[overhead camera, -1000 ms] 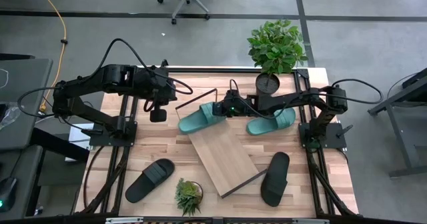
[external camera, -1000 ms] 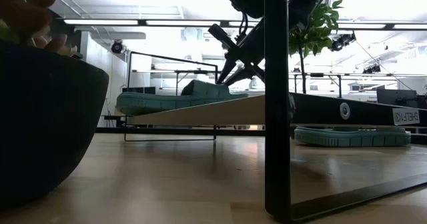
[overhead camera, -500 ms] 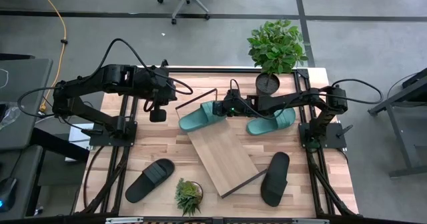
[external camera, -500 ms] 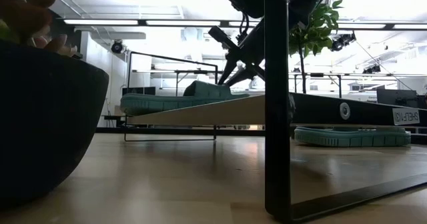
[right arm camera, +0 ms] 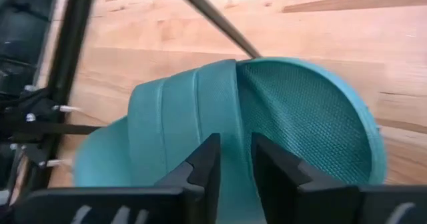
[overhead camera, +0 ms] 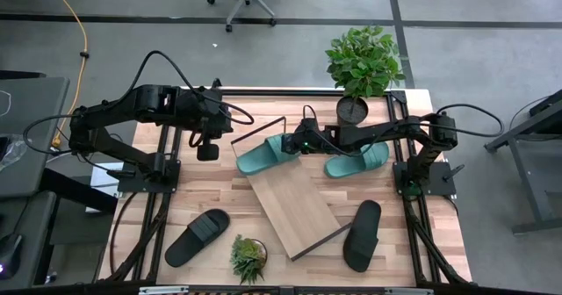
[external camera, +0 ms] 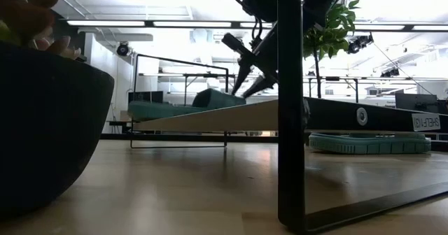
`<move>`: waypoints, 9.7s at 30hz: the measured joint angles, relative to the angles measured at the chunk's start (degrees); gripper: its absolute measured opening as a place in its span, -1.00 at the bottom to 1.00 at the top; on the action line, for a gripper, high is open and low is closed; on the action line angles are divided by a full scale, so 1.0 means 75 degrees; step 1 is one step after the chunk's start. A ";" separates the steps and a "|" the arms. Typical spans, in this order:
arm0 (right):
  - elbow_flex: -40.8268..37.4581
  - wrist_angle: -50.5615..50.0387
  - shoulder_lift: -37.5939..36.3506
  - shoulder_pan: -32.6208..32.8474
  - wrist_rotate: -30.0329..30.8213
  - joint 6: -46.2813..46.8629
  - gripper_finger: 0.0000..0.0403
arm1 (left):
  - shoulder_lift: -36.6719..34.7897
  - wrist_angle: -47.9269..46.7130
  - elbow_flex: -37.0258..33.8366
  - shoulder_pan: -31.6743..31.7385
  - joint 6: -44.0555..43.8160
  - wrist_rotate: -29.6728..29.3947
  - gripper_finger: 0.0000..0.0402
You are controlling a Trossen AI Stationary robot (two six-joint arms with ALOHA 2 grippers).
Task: Pick and place slides into the shelf
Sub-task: Put the top green slide on the shelf, then put the green slide on the shelf
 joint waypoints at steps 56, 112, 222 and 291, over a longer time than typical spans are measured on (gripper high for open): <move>-0.3142 -0.4963 -0.7740 0.1736 0.1475 0.2205 -0.20 | -0.0003 0.0006 0.0000 0.0000 -0.0212 -0.0044 -0.99; -0.3147 -0.6838 -0.8014 -0.3304 -0.2752 -0.3167 -0.20 | -0.0003 0.0868 0.0000 0.0000 -0.1145 0.0139 -0.99; -0.4552 -0.5691 -0.4986 -0.8275 -0.6599 -0.7298 -0.71 | 0.0000 0.0801 0.0000 0.0000 -0.1116 -0.0058 -0.99; -0.4546 -0.6315 -0.8751 -0.8275 -0.8693 -0.5953 -1.00 | 0.0002 0.0807 0.0000 0.0000 -0.1250 -0.0058 -0.99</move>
